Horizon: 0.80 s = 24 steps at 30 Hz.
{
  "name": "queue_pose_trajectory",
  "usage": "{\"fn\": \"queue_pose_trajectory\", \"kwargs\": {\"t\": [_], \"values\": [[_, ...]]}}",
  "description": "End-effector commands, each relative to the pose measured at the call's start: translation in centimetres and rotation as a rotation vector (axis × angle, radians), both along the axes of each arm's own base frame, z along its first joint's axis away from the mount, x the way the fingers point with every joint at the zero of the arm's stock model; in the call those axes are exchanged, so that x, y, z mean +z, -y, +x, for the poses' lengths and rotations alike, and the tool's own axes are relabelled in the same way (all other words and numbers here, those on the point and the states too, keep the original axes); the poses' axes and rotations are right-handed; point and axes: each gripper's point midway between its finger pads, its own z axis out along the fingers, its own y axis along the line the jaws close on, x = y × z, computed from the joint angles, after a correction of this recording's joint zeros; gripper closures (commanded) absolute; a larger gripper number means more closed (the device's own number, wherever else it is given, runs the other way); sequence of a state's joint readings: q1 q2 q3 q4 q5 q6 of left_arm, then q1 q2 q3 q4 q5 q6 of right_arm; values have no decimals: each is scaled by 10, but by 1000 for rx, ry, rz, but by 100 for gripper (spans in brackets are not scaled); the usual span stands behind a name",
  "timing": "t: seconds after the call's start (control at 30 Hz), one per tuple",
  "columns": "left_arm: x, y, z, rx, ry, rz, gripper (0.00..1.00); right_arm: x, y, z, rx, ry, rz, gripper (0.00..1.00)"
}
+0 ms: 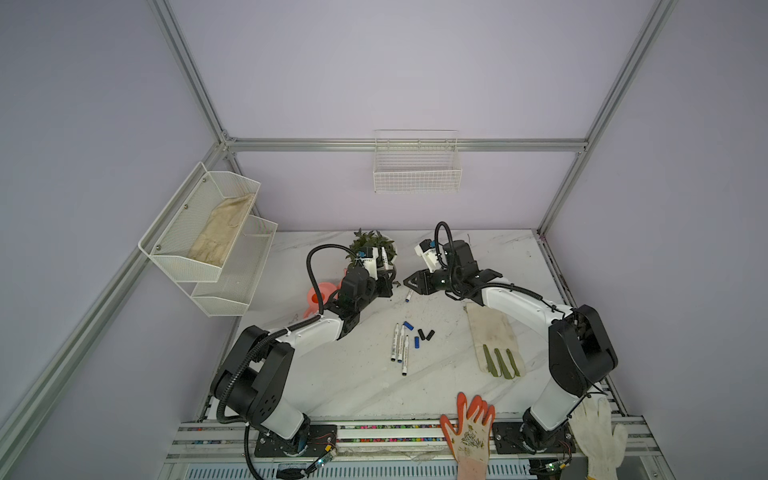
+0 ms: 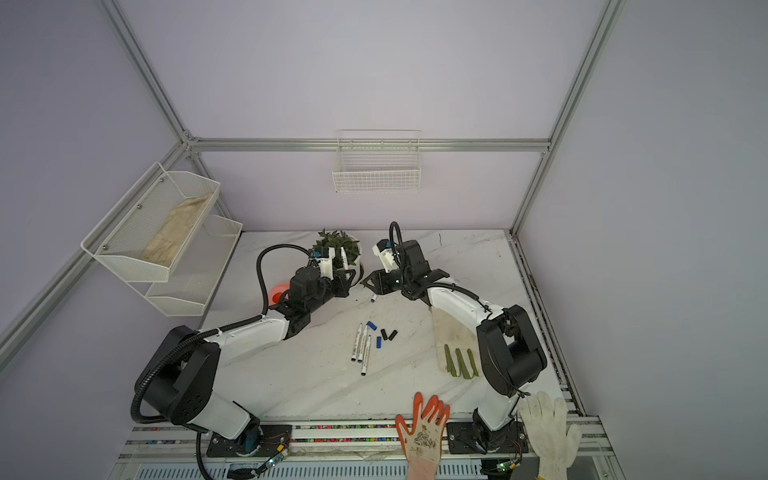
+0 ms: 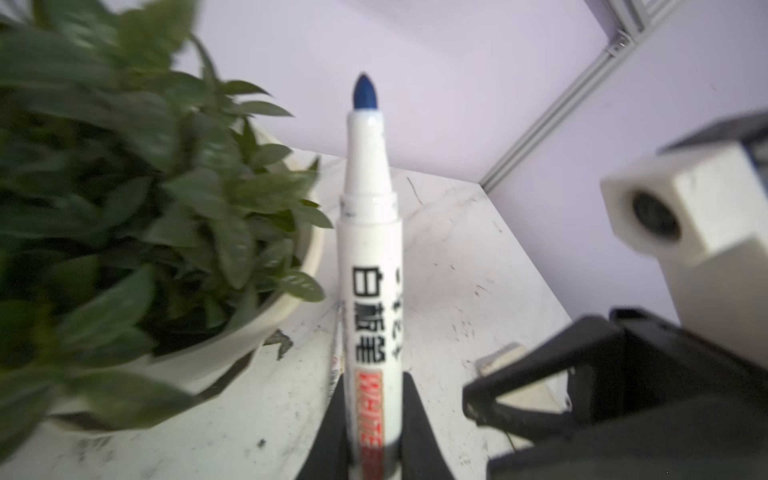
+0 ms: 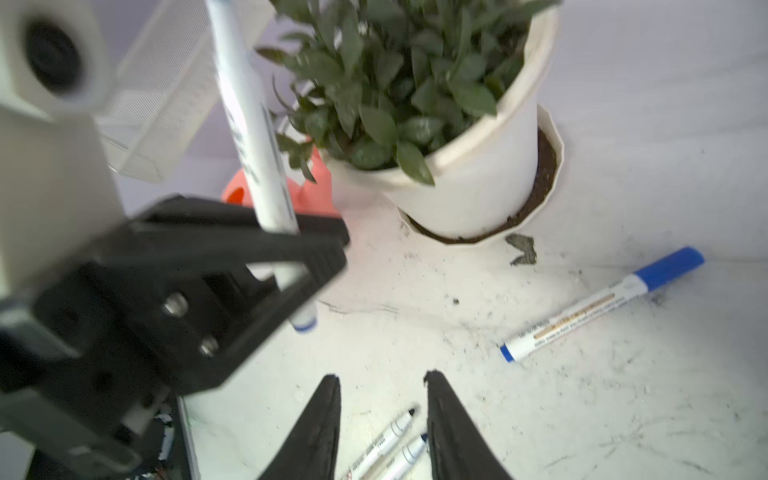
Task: Insert the pens into the pen caps
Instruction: 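Lower the right gripper onto a loose blue cap and grasp it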
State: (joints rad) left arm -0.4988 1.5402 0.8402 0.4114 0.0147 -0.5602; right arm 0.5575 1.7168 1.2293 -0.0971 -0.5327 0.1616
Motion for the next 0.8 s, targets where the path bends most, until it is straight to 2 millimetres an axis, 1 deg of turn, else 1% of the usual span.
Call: {"fn": "queue_pose_trajectory", "kwargs": {"t": [0.0,0.07,0.17,0.3,0.5,0.67,0.77], "values": [[-11,-31,-3,161,-29,25,100,-58,7,-24,19,-30,-239,62],[-13,-32,-6,151,-35,53,100,-79,6,-34,39,-34,-328,62],[-14,-33,-8,147,-41,60,100,-96,5,-42,54,-37,-388,62],[-14,-34,-10,144,-41,60,100,-106,7,-40,43,-34,-428,62],[-14,-34,-13,141,-42,57,100,-128,11,-39,50,-50,-516,63],[-14,-34,-15,129,-37,62,100,-136,6,-48,80,-72,-522,63],[-15,-34,-17,127,-37,67,100,-143,8,-51,82,-82,-550,64]]}}
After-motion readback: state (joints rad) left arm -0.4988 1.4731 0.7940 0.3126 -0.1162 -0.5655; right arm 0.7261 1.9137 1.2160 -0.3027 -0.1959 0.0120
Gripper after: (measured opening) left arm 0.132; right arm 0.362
